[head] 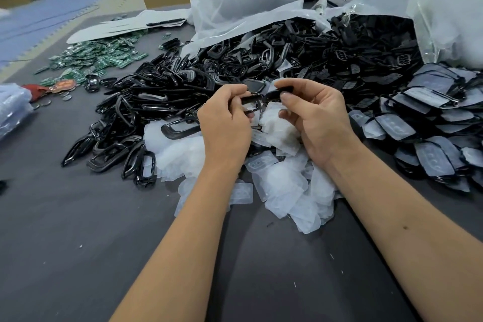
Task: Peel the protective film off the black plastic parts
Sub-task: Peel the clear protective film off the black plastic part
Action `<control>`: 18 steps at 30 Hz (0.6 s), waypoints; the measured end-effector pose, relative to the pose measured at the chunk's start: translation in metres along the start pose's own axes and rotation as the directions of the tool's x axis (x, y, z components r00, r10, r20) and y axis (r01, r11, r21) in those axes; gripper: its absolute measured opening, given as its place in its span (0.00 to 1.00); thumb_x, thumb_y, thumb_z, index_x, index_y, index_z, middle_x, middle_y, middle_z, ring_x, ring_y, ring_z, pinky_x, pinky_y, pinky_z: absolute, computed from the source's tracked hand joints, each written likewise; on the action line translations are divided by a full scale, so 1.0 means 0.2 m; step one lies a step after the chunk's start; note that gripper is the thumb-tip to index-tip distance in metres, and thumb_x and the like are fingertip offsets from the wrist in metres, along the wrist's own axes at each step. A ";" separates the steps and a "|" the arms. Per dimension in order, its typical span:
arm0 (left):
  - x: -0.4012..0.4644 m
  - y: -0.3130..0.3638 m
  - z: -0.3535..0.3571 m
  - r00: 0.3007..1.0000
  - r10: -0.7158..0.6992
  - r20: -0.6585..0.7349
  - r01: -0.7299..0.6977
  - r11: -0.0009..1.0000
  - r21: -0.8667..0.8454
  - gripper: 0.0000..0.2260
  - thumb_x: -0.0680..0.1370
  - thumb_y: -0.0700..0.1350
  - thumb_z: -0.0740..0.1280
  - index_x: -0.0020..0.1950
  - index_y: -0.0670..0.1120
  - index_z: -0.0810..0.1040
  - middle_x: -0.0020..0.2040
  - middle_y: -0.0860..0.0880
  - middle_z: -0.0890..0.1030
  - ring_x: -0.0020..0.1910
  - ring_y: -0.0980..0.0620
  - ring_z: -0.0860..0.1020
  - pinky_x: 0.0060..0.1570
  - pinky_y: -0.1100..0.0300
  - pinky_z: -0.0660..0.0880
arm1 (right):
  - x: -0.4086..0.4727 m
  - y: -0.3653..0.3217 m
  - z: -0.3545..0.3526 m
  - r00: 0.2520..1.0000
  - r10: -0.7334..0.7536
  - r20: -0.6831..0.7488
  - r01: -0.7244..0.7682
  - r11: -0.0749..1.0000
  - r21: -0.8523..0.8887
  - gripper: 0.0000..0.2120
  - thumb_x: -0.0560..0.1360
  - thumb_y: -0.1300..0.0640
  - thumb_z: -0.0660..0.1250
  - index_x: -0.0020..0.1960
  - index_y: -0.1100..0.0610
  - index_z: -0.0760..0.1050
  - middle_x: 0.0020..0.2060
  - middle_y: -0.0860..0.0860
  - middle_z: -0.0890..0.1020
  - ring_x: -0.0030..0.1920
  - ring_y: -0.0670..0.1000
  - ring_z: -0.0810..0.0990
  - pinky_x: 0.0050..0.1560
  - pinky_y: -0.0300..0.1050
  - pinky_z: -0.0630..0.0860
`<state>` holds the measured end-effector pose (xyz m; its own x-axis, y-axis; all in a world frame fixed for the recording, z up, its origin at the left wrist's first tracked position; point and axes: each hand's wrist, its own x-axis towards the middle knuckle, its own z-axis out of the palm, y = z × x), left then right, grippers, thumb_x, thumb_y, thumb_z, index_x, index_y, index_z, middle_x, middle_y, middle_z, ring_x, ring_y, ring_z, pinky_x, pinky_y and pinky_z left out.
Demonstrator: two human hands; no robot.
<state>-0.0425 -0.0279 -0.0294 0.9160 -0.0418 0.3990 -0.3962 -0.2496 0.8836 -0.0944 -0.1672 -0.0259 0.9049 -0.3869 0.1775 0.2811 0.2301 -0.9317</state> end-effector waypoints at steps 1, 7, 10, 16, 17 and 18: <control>0.00 0.00 0.00 1.000 -0.006 0.014 0.007 1.000 -0.006 0.16 0.83 0.31 0.59 0.62 0.42 0.82 0.52 0.50 0.84 0.41 0.56 0.84 0.45 0.62 0.82 | 0.00 0.00 0.00 1.000 0.001 0.000 -0.001 1.000 0.014 0.10 0.80 0.71 0.66 0.53 0.61 0.84 0.45 0.53 0.85 0.46 0.49 0.81 0.49 0.43 0.81; 0.01 -0.01 0.01 1.000 0.001 0.023 0.000 0.999 -0.039 0.19 0.79 0.27 0.62 0.64 0.43 0.81 0.56 0.48 0.84 0.54 0.54 0.84 0.56 0.57 0.83 | 0.00 -0.01 0.00 1.000 -0.010 0.008 0.008 0.991 0.136 0.10 0.85 0.69 0.58 0.58 0.64 0.77 0.51 0.61 0.85 0.51 0.57 0.87 0.49 0.45 0.83; -0.01 -0.01 0.00 0.998 -0.049 0.032 0.053 0.990 -0.130 0.20 0.79 0.27 0.62 0.56 0.51 0.81 0.50 0.47 0.85 0.46 0.51 0.87 0.47 0.56 0.84 | 0.01 0.01 0.00 1.000 0.017 -0.009 -0.016 0.991 0.129 0.16 0.83 0.71 0.60 0.65 0.60 0.80 0.44 0.56 0.83 0.44 0.52 0.82 0.44 0.39 0.79; -0.02 0.01 -0.01 0.998 -0.046 0.030 0.050 0.984 -0.171 0.15 0.81 0.29 0.64 0.55 0.49 0.80 0.47 0.48 0.86 0.37 0.51 0.86 0.40 0.60 0.83 | -0.01 0.02 0.01 0.997 -0.074 -0.033 0.069 0.988 -0.135 0.08 0.79 0.68 0.69 0.56 0.59 0.81 0.43 0.54 0.87 0.41 0.49 0.82 0.44 0.42 0.77; -0.02 0.01 -0.01 0.999 -0.025 0.028 0.029 0.990 -0.141 0.14 0.81 0.30 0.64 0.55 0.48 0.80 0.46 0.49 0.86 0.38 0.53 0.86 0.40 0.61 0.83 | -0.01 0.02 0.01 0.995 -0.096 -0.034 0.088 0.980 -0.179 0.07 0.79 0.68 0.70 0.54 0.60 0.83 0.41 0.52 0.87 0.40 0.47 0.81 0.45 0.41 0.77; -0.02 0.01 -0.01 0.999 -0.006 0.031 0.010 0.995 -0.101 0.13 0.80 0.30 0.64 0.56 0.47 0.80 0.47 0.49 0.85 0.39 0.54 0.86 0.42 0.62 0.82 | -0.01 0.02 0.01 0.993 -0.114 -0.026 0.105 0.969 -0.224 0.07 0.78 0.68 0.70 0.53 0.60 0.84 0.39 0.49 0.86 0.40 0.44 0.80 0.46 0.39 0.76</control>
<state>-0.0468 -0.0267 -0.0283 0.9201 -0.0704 0.3854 -0.3917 -0.1514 0.9076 -0.0951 -0.1646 -0.0290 0.8583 -0.4340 0.2738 0.2959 -0.0174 -0.9551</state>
